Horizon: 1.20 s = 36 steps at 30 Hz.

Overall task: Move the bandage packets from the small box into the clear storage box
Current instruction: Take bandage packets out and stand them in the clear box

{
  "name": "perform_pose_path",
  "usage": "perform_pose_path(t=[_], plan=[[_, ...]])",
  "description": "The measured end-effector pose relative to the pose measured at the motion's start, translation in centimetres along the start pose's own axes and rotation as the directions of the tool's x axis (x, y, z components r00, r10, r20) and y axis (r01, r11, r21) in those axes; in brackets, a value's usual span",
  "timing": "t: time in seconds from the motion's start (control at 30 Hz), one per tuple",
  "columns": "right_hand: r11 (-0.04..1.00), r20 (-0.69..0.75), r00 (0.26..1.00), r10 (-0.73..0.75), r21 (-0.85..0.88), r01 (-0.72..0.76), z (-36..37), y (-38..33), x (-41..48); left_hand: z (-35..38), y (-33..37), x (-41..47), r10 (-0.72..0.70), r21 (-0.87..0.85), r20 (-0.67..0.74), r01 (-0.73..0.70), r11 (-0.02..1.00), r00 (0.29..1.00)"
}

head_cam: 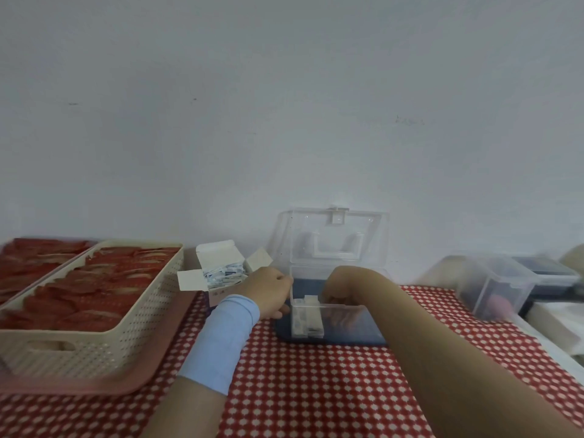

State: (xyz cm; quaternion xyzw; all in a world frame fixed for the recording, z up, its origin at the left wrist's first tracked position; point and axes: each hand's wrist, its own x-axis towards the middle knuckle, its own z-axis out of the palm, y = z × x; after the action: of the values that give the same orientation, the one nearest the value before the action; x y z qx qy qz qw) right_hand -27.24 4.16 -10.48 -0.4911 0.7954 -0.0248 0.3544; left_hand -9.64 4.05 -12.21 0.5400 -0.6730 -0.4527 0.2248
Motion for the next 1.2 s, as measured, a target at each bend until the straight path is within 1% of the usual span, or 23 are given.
perform_pose_path(t=[0.1,0.27,0.37,0.43,0.47,0.5,0.57,0.6,0.63,0.67,0.7,0.73,0.8,0.9,0.97,1.03,1.2], plan=[[0.999,-0.046,0.998,-0.041,-0.025,0.040,0.3,-0.3,-0.4,0.0,0.1,-0.2,-0.003,0.007,-0.012,0.003,1.000,1.000],[0.988,-0.061,0.991,-0.121,-0.100,0.115,-0.4,-0.3,-1.4,-0.5,0.8,-1.1,0.019,0.011,-0.026,-0.018,1.000,0.999],[0.990,-0.114,0.985,-0.129,-0.074,0.121,-1.6,-0.8,-2.6,-2.2,1.9,-2.5,0.088,-0.025,-0.094,-0.090,0.996,0.992],[0.982,-0.209,0.960,-0.187,-0.061,0.178,-2.4,-1.8,-3.4,-4.1,2.2,-3.4,0.184,0.019,-0.196,-0.184,0.983,0.963],[0.968,-0.277,0.927,-0.252,-0.070,0.242,-2.7,-2.4,-3.7,-5.2,2.1,-3.6,0.247,0.079,-0.266,-0.234,0.969,0.932],[0.942,-0.341,0.878,-0.335,-0.091,0.323,-2.7,-3.2,-4.1,-6.2,1.7,-3.6,0.307,0.152,-0.338,-0.271,0.951,0.889],[0.855,-0.436,0.742,-0.509,-0.154,0.496,-2.0,-5.1,-4.8,-8.1,0.4,-3.5,0.380,0.282,-0.449,-0.275,0.919,0.809],[0.806,-0.454,0.677,-0.579,-0.190,0.561,-1.5,-6.0,-5.3,-8.8,-0.3,-3.4,0.389,0.330,-0.465,-0.251,0.910,0.795],[0.762,-0.449,0.628,-0.636,-0.233,0.604,-0.8,-6.9,-5.7,-9.4,-1.2,-3.2,0.378,0.376,-0.449,-0.213,0.902,0.810],[0.725,-0.424,0.597,-0.681,-0.277,0.631,-0.2,-7.7,-5.8,-9.9,-2.0,-3.1,0.353,0.430,-0.411,-0.163,0.888,0.841],[0.697,-0.390,0.581,-0.714,-0.315,0.645,0.5,-8.3,-5.8,-10.1,-2.9,-2.8,0.308,0.484,-0.361,-0.106,0.869,0.880],[0.674,-0.358,0.573,-0.738,-0.345,0.653,1.1,-9.0,-5.5,-10.3,-3.6,-2.7,0.256,0.525,-0.316,-0.057,0.849,0.914],[0.648,-0.309,0.572,-0.760,-0.413,0.639,2.1,-9.9,-4.8,-10.2,-4.4,-2.3,0.201,0.560,-0.264,-0.019,0.828,0.943],[0.610,-0.252,0.599,-0.760,-0.593,0.525,3.3,-11.1,-3.7,-9.9,-5.0,-1.6,0.250,0.532,-0.246,-0.085,0.842,0.936],[0.583,-0.244,0.616,-0.749,-0.683,0.440,3.7,-11.6,-3.1,-10.0,-5.1,-1.5,0.264,0.475,-0.249,-0.121,0.872,0.932],[0.573,-0.241,0.623,-0.745,-0.709,0.411,4.0,-12.0,-2.6,-10.1,-5.3,-1.3,0.271,0.446,-0.248,-0.139,0.884,0.930],[0.562,-0.227,0.616,-0.754,-0.709,0.426,4.5,-12.7,-2.1,-10.3,-5.1,-1.4,0.298,0.456,-0.238,-0.164,0.874,0.924]])
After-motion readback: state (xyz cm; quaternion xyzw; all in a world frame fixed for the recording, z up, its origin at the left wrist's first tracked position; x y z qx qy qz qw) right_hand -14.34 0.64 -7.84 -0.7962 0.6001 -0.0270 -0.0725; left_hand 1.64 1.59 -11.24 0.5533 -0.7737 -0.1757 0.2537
